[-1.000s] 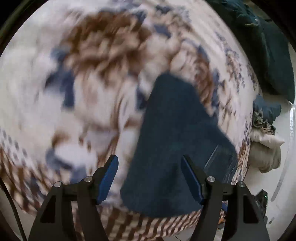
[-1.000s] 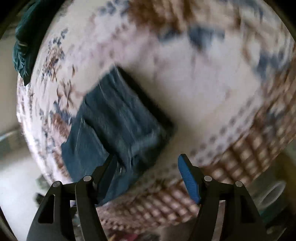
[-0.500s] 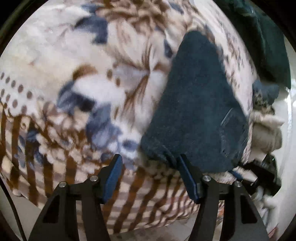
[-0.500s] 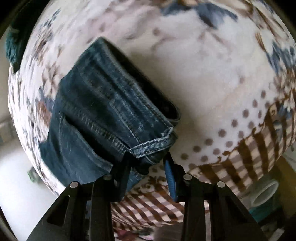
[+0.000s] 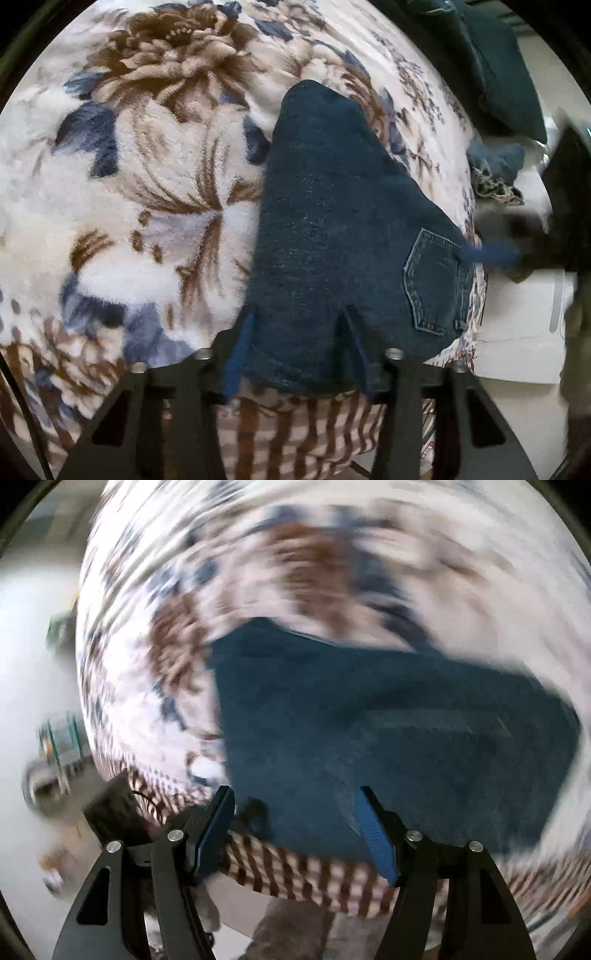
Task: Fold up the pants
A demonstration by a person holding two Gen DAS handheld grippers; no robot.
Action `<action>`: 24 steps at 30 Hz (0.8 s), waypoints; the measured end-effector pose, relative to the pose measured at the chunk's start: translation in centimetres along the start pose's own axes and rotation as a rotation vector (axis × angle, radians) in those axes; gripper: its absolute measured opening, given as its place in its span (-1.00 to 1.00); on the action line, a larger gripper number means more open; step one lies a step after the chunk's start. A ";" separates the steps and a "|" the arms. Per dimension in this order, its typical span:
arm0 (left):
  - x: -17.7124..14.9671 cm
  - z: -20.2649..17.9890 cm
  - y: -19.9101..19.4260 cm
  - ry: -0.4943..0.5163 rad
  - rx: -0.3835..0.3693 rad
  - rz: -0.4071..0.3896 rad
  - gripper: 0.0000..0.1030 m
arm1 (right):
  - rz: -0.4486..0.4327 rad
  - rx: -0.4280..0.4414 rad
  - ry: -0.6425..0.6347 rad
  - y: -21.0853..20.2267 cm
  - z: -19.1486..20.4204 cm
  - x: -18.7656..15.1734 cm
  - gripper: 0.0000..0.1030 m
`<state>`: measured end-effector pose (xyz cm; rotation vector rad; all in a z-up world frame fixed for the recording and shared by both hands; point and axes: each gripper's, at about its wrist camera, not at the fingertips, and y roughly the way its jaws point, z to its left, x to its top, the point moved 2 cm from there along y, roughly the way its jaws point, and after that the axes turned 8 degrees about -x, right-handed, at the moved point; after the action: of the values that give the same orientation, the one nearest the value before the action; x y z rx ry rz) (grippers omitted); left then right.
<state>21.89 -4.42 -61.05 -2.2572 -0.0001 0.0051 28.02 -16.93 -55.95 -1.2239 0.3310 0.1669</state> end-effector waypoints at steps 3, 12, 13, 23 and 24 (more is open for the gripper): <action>-0.5 0.9 -0.9 -0.024 -0.027 -0.029 -0.35 | 0.104 -0.063 -0.075 3.2 3.8 2.3 0.36; -2.0 1.8 -1.1 -0.030 -0.037 -0.051 -0.35 | 0.190 -0.273 -0.067 9.9 5.4 2.8 0.37; -2.2 1.8 -0.9 -0.030 -0.030 -0.048 -0.36 | 0.180 -0.288 -0.047 10.1 5.2 2.9 0.24; -4.6 2.2 -4.5 -0.110 -0.140 -0.088 -0.35 | 0.054 -0.217 0.028 6.0 3.8 0.4 -0.27; -4.2 1.9 -4.8 -0.095 -0.136 -0.100 -0.35 | 0.056 -0.213 0.026 5.9 3.6 0.6 -0.28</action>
<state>17.72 0.08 -58.48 -2.3887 -0.1690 0.0611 27.42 -11.65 -60.32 -1.4287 0.3775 0.2389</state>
